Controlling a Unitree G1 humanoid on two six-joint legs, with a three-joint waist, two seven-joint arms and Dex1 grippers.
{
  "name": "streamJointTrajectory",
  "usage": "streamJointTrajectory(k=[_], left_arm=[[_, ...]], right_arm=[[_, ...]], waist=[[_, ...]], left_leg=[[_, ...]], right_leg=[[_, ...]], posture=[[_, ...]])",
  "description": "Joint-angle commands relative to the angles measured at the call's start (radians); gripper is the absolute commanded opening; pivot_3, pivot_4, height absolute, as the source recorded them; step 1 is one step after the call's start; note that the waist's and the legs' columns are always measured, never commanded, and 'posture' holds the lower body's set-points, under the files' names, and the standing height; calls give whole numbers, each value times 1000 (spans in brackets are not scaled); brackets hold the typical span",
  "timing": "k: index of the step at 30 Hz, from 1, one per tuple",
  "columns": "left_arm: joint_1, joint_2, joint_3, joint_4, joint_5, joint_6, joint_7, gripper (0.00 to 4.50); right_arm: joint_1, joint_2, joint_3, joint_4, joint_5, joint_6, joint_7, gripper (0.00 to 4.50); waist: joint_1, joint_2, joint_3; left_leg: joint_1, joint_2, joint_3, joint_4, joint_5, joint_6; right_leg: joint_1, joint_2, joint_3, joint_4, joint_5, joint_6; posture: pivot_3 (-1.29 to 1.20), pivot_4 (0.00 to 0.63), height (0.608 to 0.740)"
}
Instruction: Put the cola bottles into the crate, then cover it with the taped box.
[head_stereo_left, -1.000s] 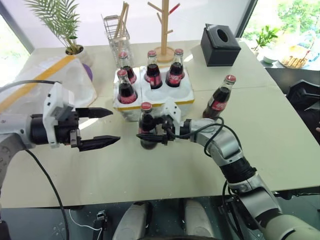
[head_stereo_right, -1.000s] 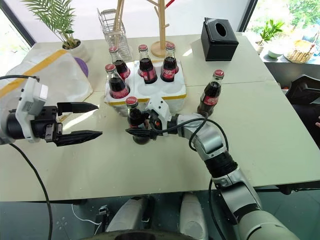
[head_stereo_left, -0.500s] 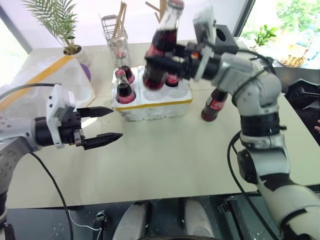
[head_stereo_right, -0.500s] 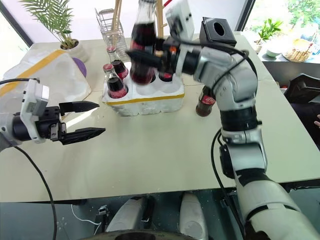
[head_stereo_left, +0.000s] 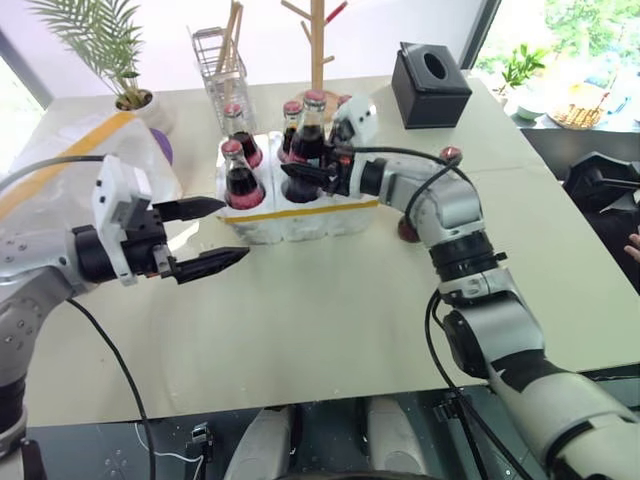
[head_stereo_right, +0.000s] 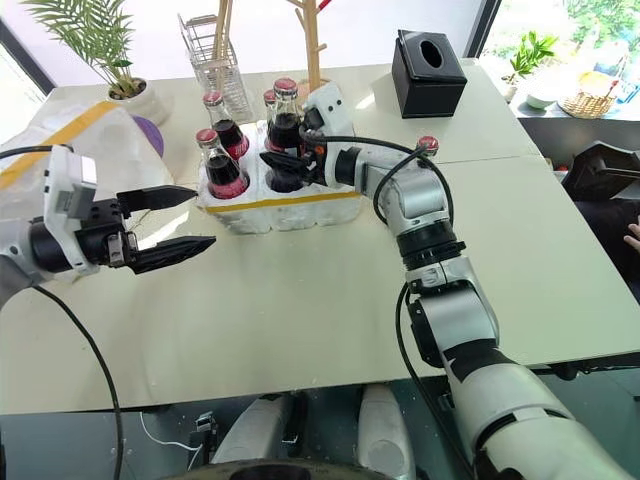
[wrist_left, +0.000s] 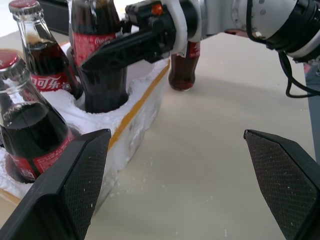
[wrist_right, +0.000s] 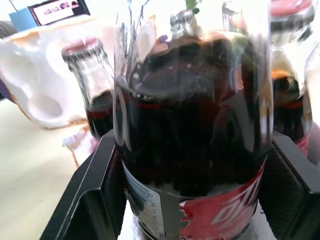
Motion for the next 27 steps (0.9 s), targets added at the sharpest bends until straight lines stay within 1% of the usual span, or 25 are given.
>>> streamJointTrajectory(k=[1,2,3,4,9,11,13,16,19,21,23,25,27], left_arm=[[-22,-4,-19,-9,0,-26,4,4500],[-27,-6,-27,-7,3,-30,4,4500],[-32,-8,-35,-5,5,-34,4,4500],[-34,-9,-40,-4,6,-36,4,4500],[-55,-16,-61,7,3,-41,9,4500],[-62,-29,-69,5,-9,-36,18,4500],[-66,-41,-79,2,-11,-36,19,4500],[-75,-61,-100,12,-4,-43,17,4500],[-106,-98,-147,35,14,-55,18,4500],[-131,-118,-174,49,17,-58,14,4500],[-150,-131,-193,59,17,-59,6,4500],[-179,-151,-229,70,20,-60,-11,4500],[-205,-166,-264,85,30,-66,-32,4500]], right_arm=[[19,10,34,43,-72,-69,-18,3267],[25,10,37,47,-83,-78,-18,3787],[33,9,36,35,-88,-78,-20,4079],[38,10,32,26,-89,-78,-20,4479],[110,-36,-18,-205,-33,-4,-2,4479],[171,-104,-82,-426,56,132,6,4479],[239,-179,-149,-640,161,278,12,4479],[331,-277,-260,-860,350,489,10,4479],[487,-400,-395,-1039,510,646,20,4479],[585,-455,-481,-1104,565,700,-7,4479],[652,-483,-547,-1126,593,729,-48,4479],[749,-510,-614,-1120,556,718,-88,4479],[814,-518,-638,-1109,504,672,-131,4479]], waist=[[0,0,0],[0,0,0],[-2,0,-1],[-2,-1,-1],[2,0,-1],[5,0,-1],[19,0,-1],[29,0,-1],[34,-1,-1],[38,-1,-1],[40,-1,-1],[44,-1,-2],[52,-1,-2]], left_leg=[[0,0,0,0,0,0],[0,0,0,0,0,0],[0,0,0,0,0,0],[1,0,0,0,0,0],[1,0,-1,0,1,-1],[1,0,-1,0,1,-1],[0,0,-1,1,0,-1],[0,0,-1,1,0,-1],[1,2,-1,1,0,0],[3,4,-1,1,-2,4],[3,4,0,1,-3,5],[4,4,1,1,-3,5],[5,4,1,1,-3,5]], right_leg=[[0,0,0,0,0,0],[0,0,0,0,0,0],[0,0,0,1,0,0],[1,0,0,1,0,0],[1,1,0,1,0,0],[1,1,0,1,0,0],[1,1,0,1,0,0],[1,1,0,0,0,0],[4,2,0,-6,0,0],[9,4,-1,-13,0,0],[9,4,-1,-12,0,0],[9,4,0,-12,0,0],[10,4,0,-12,0,0]], posture=[[0,150,740],[0,150,740],[0,150,740],[0,150,740],[0,150,740],[0,150,740],[0,150,740],[0,150,740],[0,150,740],[0,150,740],[0,150,740],[0,150,740],[0,150,740]])
